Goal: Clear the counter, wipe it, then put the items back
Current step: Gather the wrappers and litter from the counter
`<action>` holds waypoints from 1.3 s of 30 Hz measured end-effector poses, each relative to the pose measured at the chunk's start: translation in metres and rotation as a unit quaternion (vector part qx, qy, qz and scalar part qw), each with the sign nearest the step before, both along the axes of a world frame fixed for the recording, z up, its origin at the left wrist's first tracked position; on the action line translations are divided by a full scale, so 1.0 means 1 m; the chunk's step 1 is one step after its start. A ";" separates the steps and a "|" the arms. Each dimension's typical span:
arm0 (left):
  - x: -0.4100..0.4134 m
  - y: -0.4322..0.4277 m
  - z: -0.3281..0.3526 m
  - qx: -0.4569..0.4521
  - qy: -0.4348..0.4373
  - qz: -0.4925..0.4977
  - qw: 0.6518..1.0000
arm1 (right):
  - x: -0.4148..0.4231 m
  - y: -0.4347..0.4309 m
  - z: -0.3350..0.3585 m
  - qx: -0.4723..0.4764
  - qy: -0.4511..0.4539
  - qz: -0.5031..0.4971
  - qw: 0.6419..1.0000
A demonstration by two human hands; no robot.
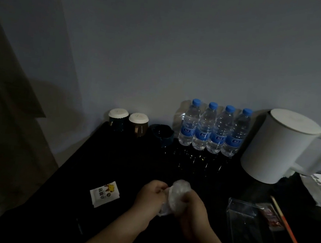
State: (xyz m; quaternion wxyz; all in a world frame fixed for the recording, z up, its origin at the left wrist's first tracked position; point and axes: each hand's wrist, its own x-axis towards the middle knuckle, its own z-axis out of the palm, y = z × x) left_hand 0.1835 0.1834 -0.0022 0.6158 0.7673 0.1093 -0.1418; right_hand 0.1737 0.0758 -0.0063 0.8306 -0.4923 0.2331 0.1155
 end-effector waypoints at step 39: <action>0.002 0.072 -0.014 -0.068 0.065 0.145 0.985 | 0.013 0.072 -0.018 -0.349 -0.099 0.142 0.921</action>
